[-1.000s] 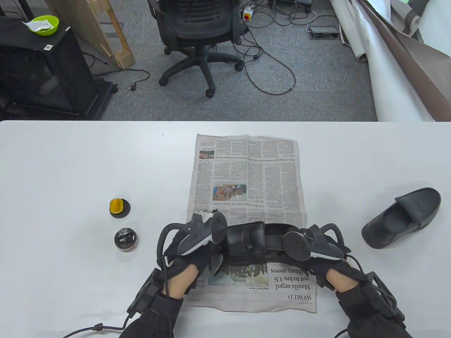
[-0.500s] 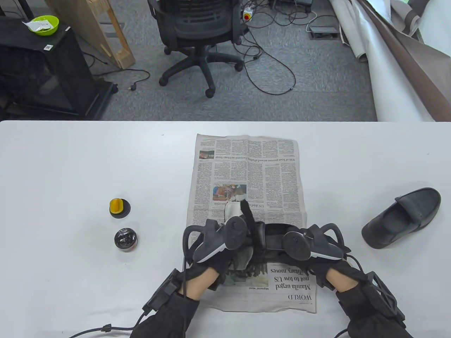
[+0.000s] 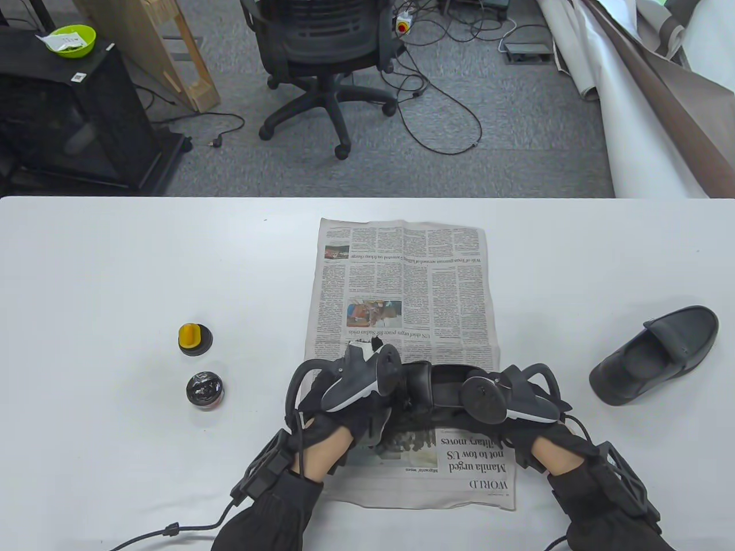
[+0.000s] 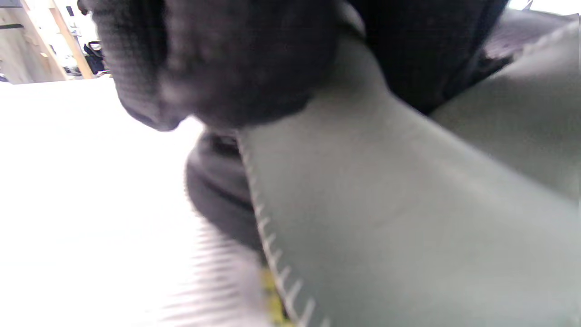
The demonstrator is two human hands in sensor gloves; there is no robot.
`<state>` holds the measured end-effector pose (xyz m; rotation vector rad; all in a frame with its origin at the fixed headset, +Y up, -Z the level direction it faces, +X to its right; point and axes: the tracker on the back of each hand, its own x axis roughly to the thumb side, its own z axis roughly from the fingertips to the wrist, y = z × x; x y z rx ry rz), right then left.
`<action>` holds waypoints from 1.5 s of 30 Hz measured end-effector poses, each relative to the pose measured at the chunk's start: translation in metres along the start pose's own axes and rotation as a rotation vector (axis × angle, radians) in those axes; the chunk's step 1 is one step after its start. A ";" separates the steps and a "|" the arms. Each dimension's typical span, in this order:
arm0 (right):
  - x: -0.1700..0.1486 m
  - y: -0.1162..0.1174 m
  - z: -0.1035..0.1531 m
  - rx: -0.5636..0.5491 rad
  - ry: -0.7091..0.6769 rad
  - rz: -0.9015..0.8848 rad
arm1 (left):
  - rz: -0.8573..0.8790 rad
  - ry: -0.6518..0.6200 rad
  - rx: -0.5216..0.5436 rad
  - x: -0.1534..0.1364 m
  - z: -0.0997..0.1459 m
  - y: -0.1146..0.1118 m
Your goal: Dip and apply built-in sponge shoe polish on shoes
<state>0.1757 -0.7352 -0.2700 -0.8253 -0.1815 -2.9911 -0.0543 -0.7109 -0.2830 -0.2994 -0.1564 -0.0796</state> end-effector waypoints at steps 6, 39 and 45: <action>0.000 0.000 0.000 0.000 0.001 0.001 | -0.085 0.085 0.027 -0.011 0.001 0.006; 0.000 0.000 0.000 0.000 0.000 0.004 | 0.002 -0.081 0.112 0.011 -0.016 0.020; 0.000 0.001 0.000 -0.002 0.003 0.002 | 0.081 -0.206 0.084 0.033 -0.019 0.017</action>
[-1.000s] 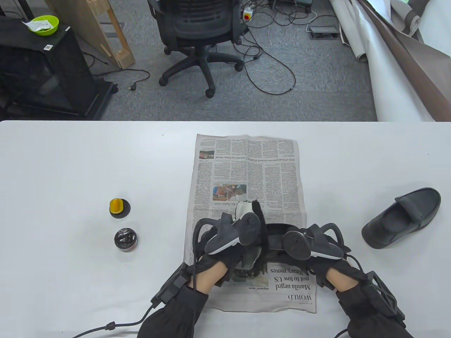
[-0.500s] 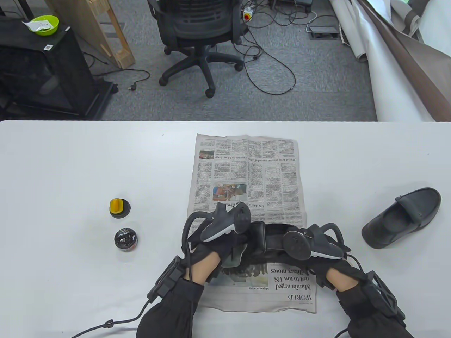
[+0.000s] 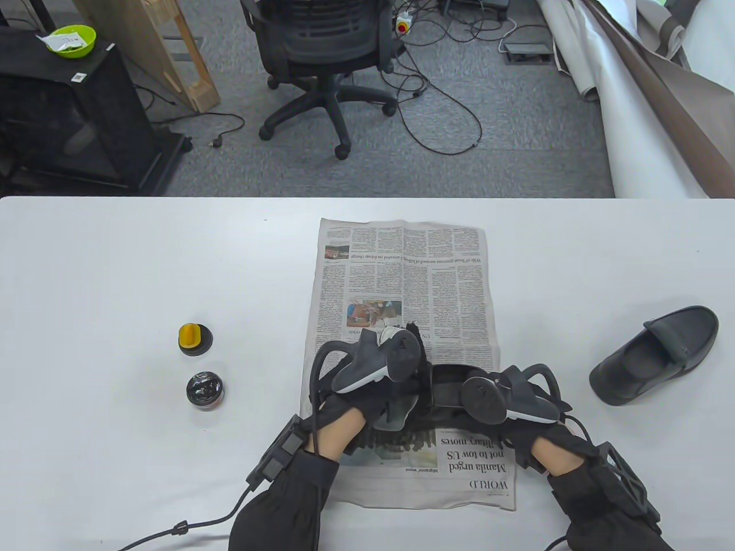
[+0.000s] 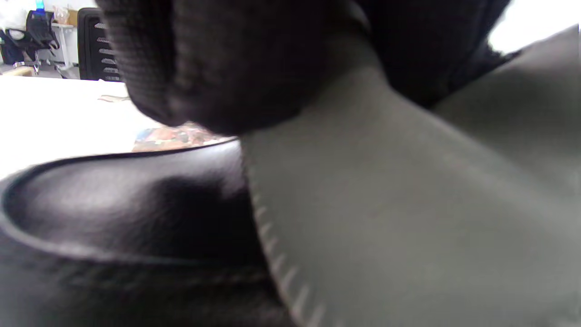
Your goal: Dip and apply built-in sponge shoe polish on shoes
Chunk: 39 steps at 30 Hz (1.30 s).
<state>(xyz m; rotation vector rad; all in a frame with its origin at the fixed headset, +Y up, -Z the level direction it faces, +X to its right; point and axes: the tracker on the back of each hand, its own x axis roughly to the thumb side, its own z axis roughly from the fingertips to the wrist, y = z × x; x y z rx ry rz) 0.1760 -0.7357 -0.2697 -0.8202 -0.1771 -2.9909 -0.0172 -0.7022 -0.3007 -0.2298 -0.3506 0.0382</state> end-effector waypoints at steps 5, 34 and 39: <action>0.000 0.000 0.000 0.001 0.000 0.001 | -0.002 0.048 -0.061 -0.008 -0.001 -0.005; 0.000 0.000 -0.001 0.006 -0.006 0.001 | 0.055 -0.025 -0.142 -0.009 -0.026 0.003; 0.000 0.000 -0.001 0.006 -0.006 -0.002 | -0.032 0.040 -0.201 -0.024 -0.024 0.000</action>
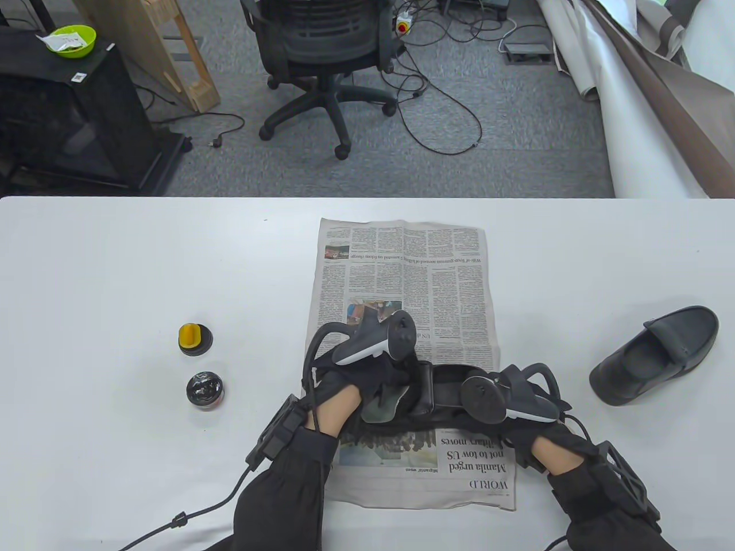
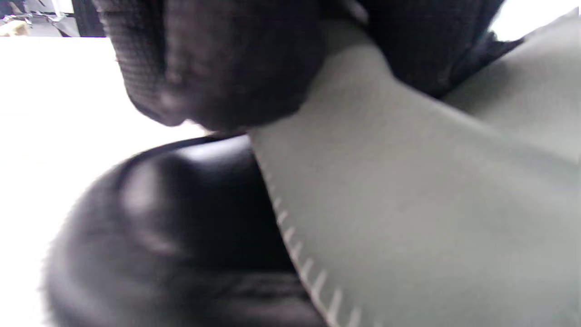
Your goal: Dip and apply built-in sponge shoe polish on shoes
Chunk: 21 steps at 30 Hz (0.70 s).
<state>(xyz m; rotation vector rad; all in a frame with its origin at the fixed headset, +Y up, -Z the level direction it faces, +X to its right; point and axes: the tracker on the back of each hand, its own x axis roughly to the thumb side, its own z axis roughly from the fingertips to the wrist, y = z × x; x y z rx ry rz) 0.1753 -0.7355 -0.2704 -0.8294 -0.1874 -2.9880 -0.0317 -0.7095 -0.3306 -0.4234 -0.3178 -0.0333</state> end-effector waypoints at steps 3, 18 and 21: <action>0.000 0.000 0.000 0.000 0.001 0.001 | -0.068 0.075 -0.041 -0.014 0.004 -0.002; 0.000 0.000 0.000 0.001 0.006 0.002 | 0.046 -0.075 0.304 0.008 0.046 -0.005; 0.000 0.000 0.000 0.000 0.006 0.003 | 0.029 -0.083 0.426 0.030 0.046 -0.013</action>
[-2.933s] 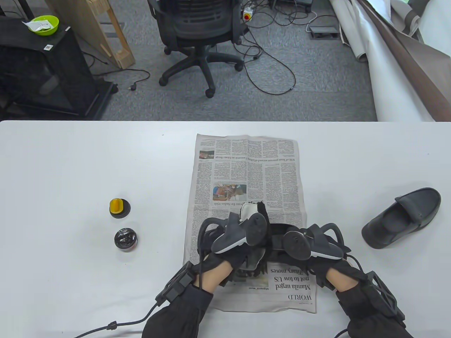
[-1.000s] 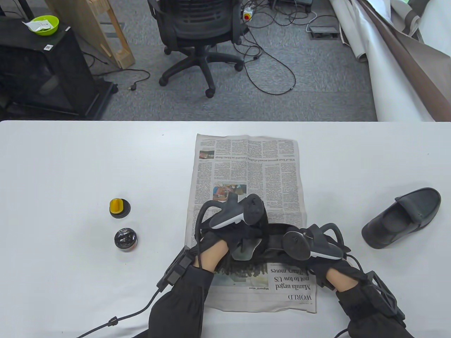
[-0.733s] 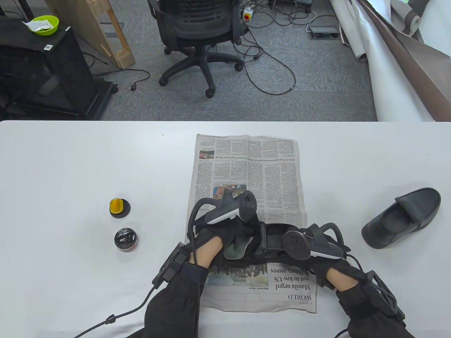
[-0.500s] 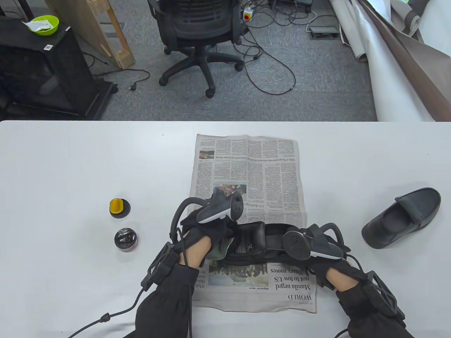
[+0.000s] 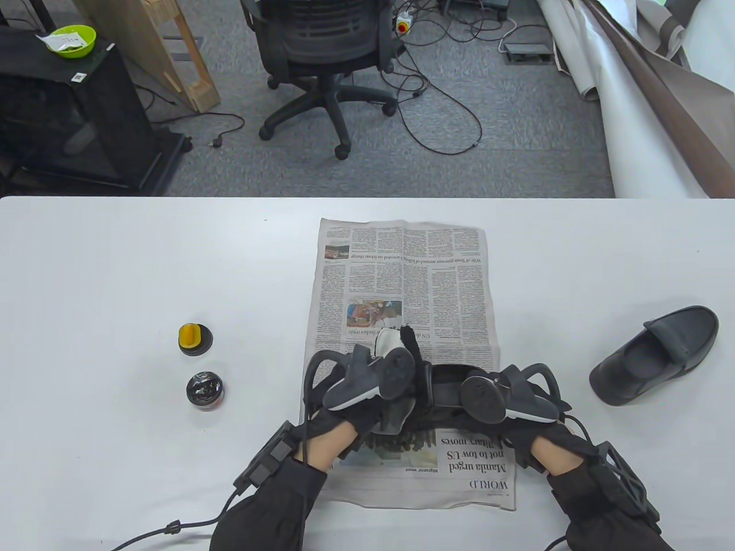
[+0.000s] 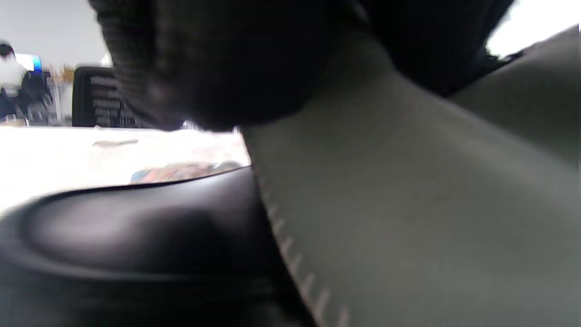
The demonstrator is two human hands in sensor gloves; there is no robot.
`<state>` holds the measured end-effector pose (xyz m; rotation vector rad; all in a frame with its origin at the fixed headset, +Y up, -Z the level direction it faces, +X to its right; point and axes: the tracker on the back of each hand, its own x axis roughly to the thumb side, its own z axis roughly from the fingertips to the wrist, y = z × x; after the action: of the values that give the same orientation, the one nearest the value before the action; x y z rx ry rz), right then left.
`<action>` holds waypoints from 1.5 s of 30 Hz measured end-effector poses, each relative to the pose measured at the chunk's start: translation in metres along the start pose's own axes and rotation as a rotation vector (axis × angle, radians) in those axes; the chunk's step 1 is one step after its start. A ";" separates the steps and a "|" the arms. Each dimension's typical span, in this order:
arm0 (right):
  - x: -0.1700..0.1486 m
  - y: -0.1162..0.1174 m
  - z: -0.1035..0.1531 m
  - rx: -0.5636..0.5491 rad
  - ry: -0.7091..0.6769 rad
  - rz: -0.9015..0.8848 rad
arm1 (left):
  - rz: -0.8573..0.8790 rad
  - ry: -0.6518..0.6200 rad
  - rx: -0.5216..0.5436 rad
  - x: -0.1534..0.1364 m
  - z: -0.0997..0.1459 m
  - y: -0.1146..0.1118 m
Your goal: Dip and apply built-in sponge shoe polish on shoes
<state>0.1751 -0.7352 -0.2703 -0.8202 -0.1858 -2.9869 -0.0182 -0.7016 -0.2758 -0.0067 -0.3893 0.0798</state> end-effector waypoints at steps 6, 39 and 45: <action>0.000 0.000 0.000 0.001 -0.002 0.003 | -0.020 0.066 -0.067 -0.005 0.001 -0.009; 0.001 0.000 0.000 0.007 -0.003 0.009 | -0.143 0.040 -0.029 -0.001 0.031 -0.014; 0.001 0.000 0.000 0.006 0.003 0.012 | -0.228 0.106 -0.107 -0.025 0.036 -0.013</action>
<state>0.1741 -0.7352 -0.2699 -0.8136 -0.1889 -2.9744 -0.0537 -0.7163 -0.2516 -0.0717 -0.2859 -0.1665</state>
